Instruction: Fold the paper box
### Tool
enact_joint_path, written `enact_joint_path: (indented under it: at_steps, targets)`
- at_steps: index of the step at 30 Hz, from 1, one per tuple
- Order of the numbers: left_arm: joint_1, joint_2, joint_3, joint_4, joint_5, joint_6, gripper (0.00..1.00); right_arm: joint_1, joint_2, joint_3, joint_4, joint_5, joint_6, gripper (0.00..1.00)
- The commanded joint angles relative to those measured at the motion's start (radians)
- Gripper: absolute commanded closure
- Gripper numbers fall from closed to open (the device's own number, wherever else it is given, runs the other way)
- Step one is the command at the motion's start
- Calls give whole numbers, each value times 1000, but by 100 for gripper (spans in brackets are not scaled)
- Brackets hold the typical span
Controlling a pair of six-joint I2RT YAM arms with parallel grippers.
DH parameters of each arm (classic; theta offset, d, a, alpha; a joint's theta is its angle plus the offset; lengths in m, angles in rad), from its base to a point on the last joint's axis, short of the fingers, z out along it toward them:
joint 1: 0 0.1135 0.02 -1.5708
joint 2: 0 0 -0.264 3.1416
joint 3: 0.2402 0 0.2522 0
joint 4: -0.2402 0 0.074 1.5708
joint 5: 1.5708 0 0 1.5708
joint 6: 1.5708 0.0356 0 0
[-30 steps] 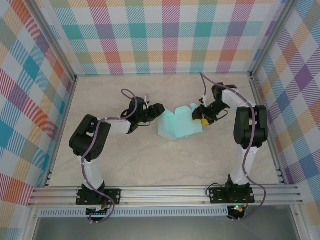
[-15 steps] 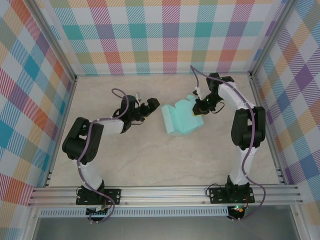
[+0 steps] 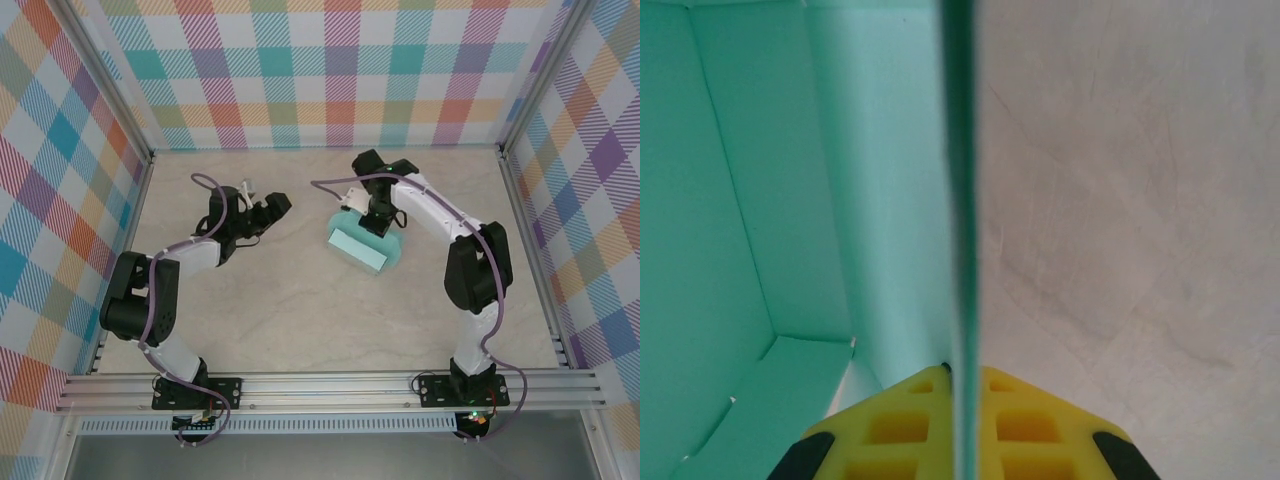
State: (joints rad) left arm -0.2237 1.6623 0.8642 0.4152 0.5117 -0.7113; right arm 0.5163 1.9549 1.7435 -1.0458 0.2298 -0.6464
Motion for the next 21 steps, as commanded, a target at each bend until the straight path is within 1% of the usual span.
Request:
enact_joint_path:
  at_steps: [1, 3, 6, 9, 11, 14, 15, 17, 18, 21]
  targets:
    - [4, -3, -32, -9, 40, 90, 13, 22, 24, 69, -8, 94, -72, 100]
    - [4, -18, -49, 5, 27, 108, 11, 36, 29, 108, -42, 109, -87, 100]
    - [4, -37, -60, 8, 8, 135, 11, 44, 23, 149, -63, 129, -104, 99]
    - [4, -38, -65, 3, 4, 159, 11, 52, -10, 113, -29, 74, -169, 97]
    - [4, -32, -70, 8, -2, 165, 11, 61, -19, 67, 3, 63, -231, 96]
    - [1, -19, -84, 33, 4, 179, 12, 64, 8, 58, 32, 52, -237, 96]
    - [-2, -17, -91, 44, 4, 186, 12, 64, 22, 68, 31, 46, -227, 93]
    - [-6, -12, -94, 58, -2, 197, 12, 64, 41, 93, 51, 65, -185, 73]
    - [-9, -9, -90, 61, 1, 204, 12, 64, 41, 107, 58, 59, -158, 72]
    - [-24, -1, -70, 61, 1, 230, 12, 48, -9, 104, 121, -13, -78, 58]
